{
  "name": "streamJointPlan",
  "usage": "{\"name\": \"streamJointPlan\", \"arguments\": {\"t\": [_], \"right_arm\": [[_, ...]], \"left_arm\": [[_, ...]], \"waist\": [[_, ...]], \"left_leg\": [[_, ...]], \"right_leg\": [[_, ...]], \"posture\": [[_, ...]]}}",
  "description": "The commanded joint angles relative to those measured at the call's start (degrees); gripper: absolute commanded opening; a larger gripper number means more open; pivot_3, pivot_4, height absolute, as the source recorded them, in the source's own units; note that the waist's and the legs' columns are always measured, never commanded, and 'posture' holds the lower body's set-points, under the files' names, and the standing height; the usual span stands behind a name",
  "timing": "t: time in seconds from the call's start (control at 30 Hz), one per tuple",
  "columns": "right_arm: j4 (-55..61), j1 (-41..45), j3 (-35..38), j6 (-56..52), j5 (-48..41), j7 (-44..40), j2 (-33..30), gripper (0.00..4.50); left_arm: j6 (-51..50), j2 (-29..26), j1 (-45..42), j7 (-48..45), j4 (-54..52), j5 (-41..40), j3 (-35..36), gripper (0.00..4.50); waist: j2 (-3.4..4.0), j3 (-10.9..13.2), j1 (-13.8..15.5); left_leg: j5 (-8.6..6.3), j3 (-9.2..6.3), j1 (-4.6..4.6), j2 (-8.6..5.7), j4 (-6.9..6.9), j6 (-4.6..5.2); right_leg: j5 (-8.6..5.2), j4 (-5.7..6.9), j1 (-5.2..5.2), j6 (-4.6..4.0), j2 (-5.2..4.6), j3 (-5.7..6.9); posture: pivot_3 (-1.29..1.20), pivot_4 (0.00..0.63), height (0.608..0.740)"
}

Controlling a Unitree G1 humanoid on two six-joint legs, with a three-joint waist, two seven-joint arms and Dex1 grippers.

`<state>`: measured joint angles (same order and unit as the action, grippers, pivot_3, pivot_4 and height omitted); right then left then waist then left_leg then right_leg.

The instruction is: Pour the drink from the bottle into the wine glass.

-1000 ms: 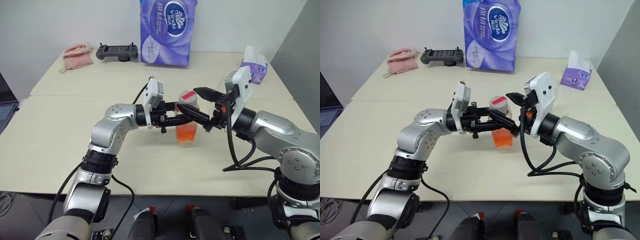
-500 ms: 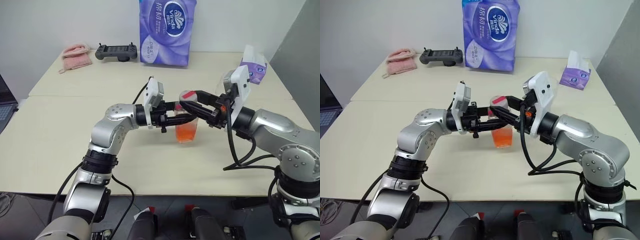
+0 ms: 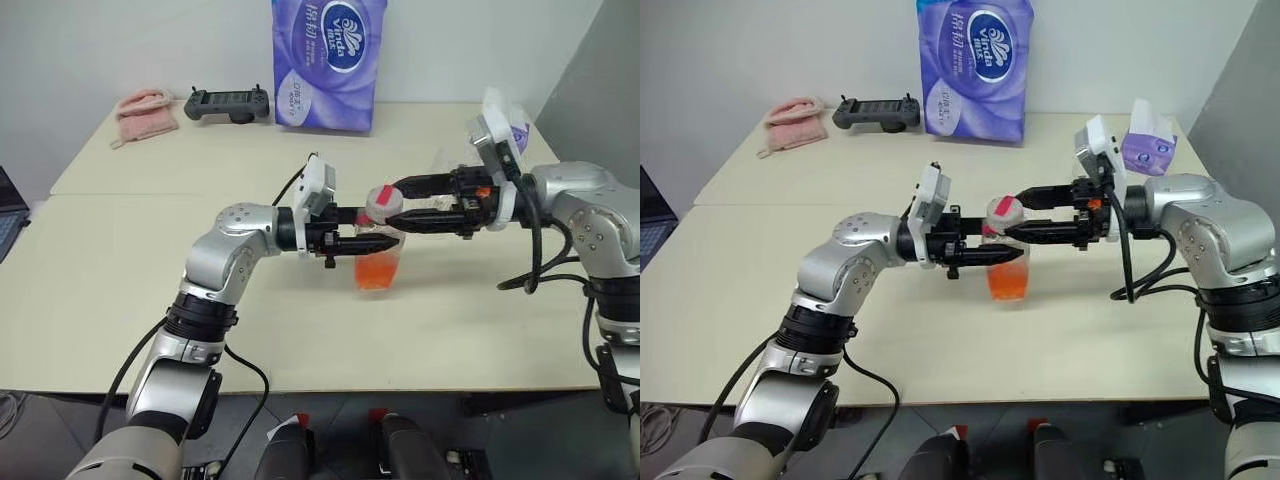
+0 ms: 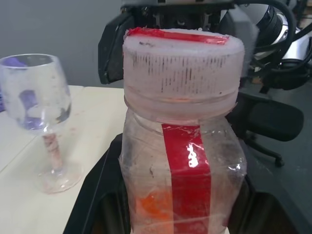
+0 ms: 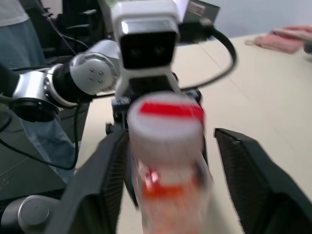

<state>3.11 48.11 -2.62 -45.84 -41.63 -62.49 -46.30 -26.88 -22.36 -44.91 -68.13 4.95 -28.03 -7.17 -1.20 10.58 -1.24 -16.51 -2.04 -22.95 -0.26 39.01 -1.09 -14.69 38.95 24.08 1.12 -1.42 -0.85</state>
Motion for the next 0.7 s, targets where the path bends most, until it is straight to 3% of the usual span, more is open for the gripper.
{"name": "streamJointPlan", "arguments": {"t": [0.03,0.23,0.4,0.7], "right_arm": [[8.0,-4.1,9.3,-6.1,-4.7,8.0,-0.7,4.49],[28.2,-11.8,16.7,-14.2,-14.4,30.2,8.2,4.49],[34.5,-10.8,11.6,-14.2,-12.2,44.1,16.7,4.49],[32.3,-9.4,6.4,-10.1,-4.2,49.6,20.9,4.49]], "left_arm": [[1.3,-0.2,0.0,0.2,-2.0,-1.0,1.7,1.94],[1.6,0.2,0.0,1.1,-1.5,-0.6,2.1,1.94],[2.1,0.2,-0.4,1.1,-0.6,-0.3,1.9,1.94],[2.4,0.9,-1.2,1.3,-0.3,-0.2,1.4,1.94]], "waist": [[0.0,0.0,0.3],[0.0,0.0,0.1],[0.01,0.0,-0.2],[0.01,0.0,-0.2]], "left_leg": [[0.0,-0.01,0.0,0.0,0.0,0.0],[0.01,-0.05,0.03,0.09,-0.01,-0.01],[0.01,-0.07,0.03,0.06,-0.02,-0.02],[0.01,-0.06,0.02,0.0,-0.01,-0.02]], "right_leg": [[0.0,0.0,0.0,0.0,0.0,-0.01],[0.0,0.06,0.0,0.0,0.0,-0.05],[0.0,0.07,0.0,0.0,0.07,-0.01],[0.0,0.05,-0.01,0.0,0.07,-0.01]], "posture": [[0.0,0.15,0.74],[0.0,0.15,0.74],[0.0,0.15,0.74],[0.0,0.15,0.74]]}}
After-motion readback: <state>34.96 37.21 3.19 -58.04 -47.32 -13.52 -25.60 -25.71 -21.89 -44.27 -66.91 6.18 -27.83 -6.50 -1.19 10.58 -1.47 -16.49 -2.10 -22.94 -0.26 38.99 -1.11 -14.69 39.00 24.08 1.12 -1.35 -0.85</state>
